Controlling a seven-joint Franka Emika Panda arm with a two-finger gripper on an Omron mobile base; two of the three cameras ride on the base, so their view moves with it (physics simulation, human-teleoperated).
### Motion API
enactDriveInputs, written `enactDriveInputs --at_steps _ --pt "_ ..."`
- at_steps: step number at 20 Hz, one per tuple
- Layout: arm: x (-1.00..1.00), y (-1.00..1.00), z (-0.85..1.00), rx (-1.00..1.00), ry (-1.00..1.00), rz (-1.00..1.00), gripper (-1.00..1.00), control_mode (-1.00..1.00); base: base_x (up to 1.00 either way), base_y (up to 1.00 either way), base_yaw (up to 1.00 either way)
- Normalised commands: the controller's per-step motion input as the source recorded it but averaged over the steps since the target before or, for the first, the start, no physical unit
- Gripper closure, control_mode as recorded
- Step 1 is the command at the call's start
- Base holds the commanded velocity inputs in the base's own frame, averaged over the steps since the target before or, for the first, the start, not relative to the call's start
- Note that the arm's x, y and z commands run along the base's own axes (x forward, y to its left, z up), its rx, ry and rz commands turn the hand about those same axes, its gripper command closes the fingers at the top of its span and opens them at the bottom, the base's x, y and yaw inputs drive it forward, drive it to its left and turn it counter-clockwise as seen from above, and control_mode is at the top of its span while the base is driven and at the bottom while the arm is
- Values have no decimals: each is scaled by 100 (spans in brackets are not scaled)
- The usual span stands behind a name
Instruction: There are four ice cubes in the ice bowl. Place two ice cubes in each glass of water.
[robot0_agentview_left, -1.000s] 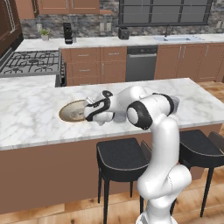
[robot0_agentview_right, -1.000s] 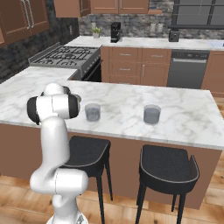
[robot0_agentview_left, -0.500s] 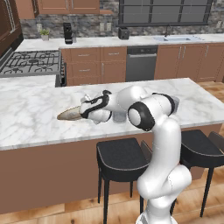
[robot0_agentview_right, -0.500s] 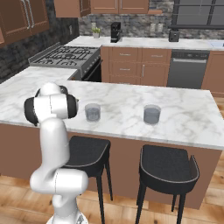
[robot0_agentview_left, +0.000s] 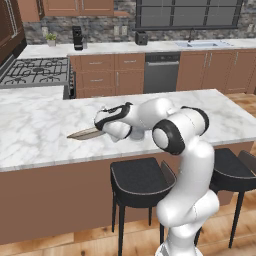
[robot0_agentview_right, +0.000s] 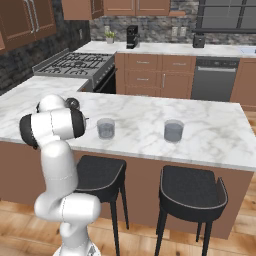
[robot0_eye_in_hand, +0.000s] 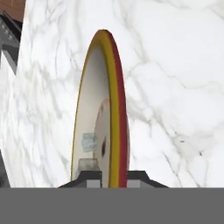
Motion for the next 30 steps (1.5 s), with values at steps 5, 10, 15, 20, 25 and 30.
enactDriveInputs --at_steps 5,10,15,20,25,30 --pt "-27 -6 20 -1 -2 0 100 -100 0 0 0" --pt "-23 -4 22 -2 -13 0 100 -100 0 0 0" --pt "-28 -15 22 0 -7 -3 100 -100 0 0 0" --pt "-28 -20 27 0 -6 -4 100 -100 0 0 0" --pt "-19 -20 38 2 -2 -1 100 -100 0 0 0" --pt "-23 -18 42 5 1 0 100 -100 0 0 0"
